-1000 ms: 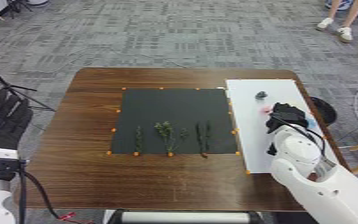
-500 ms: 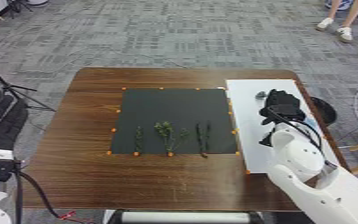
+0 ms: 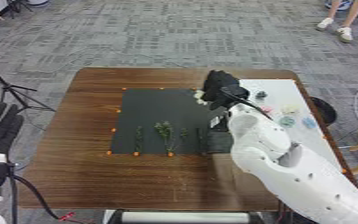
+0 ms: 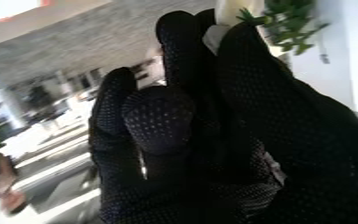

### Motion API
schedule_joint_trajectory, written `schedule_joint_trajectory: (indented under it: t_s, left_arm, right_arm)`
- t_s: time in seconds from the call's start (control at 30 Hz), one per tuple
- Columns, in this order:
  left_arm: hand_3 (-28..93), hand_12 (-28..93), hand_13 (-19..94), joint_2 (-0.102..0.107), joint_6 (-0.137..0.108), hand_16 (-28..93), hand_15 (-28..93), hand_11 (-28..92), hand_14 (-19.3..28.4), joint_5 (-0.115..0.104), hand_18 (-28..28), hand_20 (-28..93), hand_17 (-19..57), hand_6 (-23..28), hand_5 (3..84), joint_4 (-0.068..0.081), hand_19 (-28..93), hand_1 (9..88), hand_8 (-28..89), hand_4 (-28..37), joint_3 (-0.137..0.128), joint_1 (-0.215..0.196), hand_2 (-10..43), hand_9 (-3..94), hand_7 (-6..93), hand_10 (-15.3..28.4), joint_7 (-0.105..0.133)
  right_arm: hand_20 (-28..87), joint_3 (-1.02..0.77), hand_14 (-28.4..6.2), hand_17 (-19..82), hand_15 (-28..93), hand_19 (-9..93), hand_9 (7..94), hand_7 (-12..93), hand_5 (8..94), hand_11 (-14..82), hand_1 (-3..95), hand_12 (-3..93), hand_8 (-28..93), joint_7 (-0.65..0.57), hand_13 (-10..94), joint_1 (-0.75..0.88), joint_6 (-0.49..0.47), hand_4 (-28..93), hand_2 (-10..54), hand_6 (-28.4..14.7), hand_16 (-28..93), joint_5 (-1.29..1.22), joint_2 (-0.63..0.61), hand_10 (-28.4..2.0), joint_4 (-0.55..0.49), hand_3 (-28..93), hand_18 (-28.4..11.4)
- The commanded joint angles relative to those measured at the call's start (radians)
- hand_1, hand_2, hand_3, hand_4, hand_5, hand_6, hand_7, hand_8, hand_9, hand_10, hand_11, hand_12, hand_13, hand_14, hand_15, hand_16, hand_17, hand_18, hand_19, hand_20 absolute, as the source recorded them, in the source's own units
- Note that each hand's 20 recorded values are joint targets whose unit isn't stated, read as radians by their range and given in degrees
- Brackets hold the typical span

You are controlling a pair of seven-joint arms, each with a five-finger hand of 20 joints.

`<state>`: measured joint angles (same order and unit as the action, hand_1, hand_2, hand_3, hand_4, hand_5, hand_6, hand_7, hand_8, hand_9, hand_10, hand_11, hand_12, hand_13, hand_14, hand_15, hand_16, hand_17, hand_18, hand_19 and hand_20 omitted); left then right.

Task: Arrange flowers

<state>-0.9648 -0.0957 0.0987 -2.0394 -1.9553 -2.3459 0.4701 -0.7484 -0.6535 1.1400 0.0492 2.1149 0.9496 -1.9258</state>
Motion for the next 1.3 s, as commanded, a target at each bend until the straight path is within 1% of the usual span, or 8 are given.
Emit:
schedule_joint_trajectory:
  t_s: [0.03, 0.4, 0.5, 0.53, 0.77, 0.87, 1.03, 1.3]
  left_arm:
    - [64, 11, 23, -0.006, -0.013, -2, 20, 16, 13.7, 0.008, 10.4, 11, -4.1, 6.7, 40.1, 0.010, 17, 20.4, -7, -28.3, 0.021, -0.004, 17.2, 32.1, 7.4, 13.6, -0.010]
    - [72, 11, 23, 0.015, -0.016, -2, 20, 16, 13.5, 0.032, 10.4, 11, -4.1, 6.6, 40.1, 0.027, 17, 19.6, -7, -28.3, 0.048, 0.030, 14.3, 32.1, 7.7, 13.2, -0.032]
    - [73, 11, 23, 0.013, -0.021, -2, 20, 16, 13.5, 0.031, 10.4, 11, -4.0, 6.6, 40.1, 0.016, 17, 20.2, -7, -28.3, 0.042, 0.019, 13.9, 32.1, 7.8, 13.2, -0.036]
    - [73, 11, 23, 0.017, -0.020, -2, 20, 16, 13.5, 0.032, 10.4, 11, -4.0, 6.6, 40.1, 0.025, 17, 20.3, -7, -28.3, 0.050, 0.033, 13.8, 32.1, 7.8, 13.2, -0.040]
    - [73, 10, 23, 0.033, -0.024, -2, 21, 16, 13.4, 0.033, 10.4, 11, -4.1, 6.6, 40.1, 0.019, 18, 20.6, -7, -28.3, 0.065, 0.042, 13.7, 32.2, 7.9, 13.3, -0.030]
    - [73, 10, 23, 0.044, -0.029, -2, 21, 17, 13.4, 0.028, 10.4, 11, -4.1, 6.6, 40.1, 0.012, 18, 20.7, -7, -28.3, 0.064, 0.030, 13.7, 32.2, 8.0, 13.3, -0.013]
    - [73, 10, 23, 0.055, -0.025, -3, 21, 16, 13.4, 0.032, 10.4, 11, -4.1, 6.5, 40.1, 0.020, 18, 20.8, -8, -28.3, 0.086, 0.061, 13.7, 32.1, 8.0, 13.2, -0.014]
    - [73, 10, 23, 0.050, -0.024, -3, 21, 16, 13.5, 0.032, 10.4, 11, -4.1, 6.5, 40.0, 0.016, 18, 20.8, -8, -28.3, 0.079, 0.049, 13.7, 32.2, 8.1, 13.2, -0.010]
  right_arm:
    - [33, 0.112, -9.5, 35, 70, 82, 84.4, 31, 78.7, 12.2, 56.0, 43.5, 16, 0.087, 75, -0.097, -0.043, -26, -9.5, -0.7, 37, -0.004, 0.095, -10.2, 0.007, 77, -25.5]
    - [34, 0.258, -9.5, 34, 71, 81, 84.1, 32, 78.3, 12.4, 55.8, 43.8, 15, 0.190, 74, -0.160, -0.102, -27, -9.5, -0.4, 37, -0.020, 0.217, -9.7, 0.126, 77, -24.8]
    - [35, 0.287, -9.5, 34, 71, 81, 84.0, 32, 78.1, 12.5, 55.8, 43.9, 15, 0.203, 74, -0.176, -0.097, -27, -9.5, -0.4, 37, -0.019, 0.254, -9.5, 0.158, 77, -24.7]
    - [35, 0.292, -9.5, 34, 71, 80, 84.0, 33, 78.0, 12.5, 55.8, 43.9, 14, 0.216, 74, -0.179, -0.098, -27, -9.5, -0.2, 37, -0.012, 0.268, -9.5, 0.176, 77, -24.5]
    - [36, 0.360, -9.4, 34, 72, 80, 83.8, 33, 77.4, 12.8, 55.8, 44.1, 13, 0.233, 74, -0.211, -0.085, -28, -9.5, -0.1, 37, 0.017, 0.318, -9.4, 0.223, 77, -24.5]
    - [36, 0.377, -9.5, 34, 72, 80, 83.8, 34, 77.5, 12.8, 55.7, 44.1, 13, 0.247, 74, -0.210, -0.099, -28, -9.5, -0.1, 37, 0.057, 0.355, -9.4, 0.269, 77, -24.5]
    - [36, 0.381, -9.5, 34, 72, 80, 83.6, 34, 76.8, 12.9, 55.6, 44.3, 13, 0.250, 74, -0.204, -0.097, -28, -9.5, 0.0, 37, 0.098, 0.395, -9.4, 0.325, 77, -24.4]
    - [36, 0.372, -9.5, 34, 72, 79, 82.9, 35, 76.4, 13.0, 55.2, 44.4, 12, 0.238, 73, -0.197, -0.083, -28, -9.5, 0.0, 37, 0.124, 0.402, -9.4, 0.351, 77, -24.3]
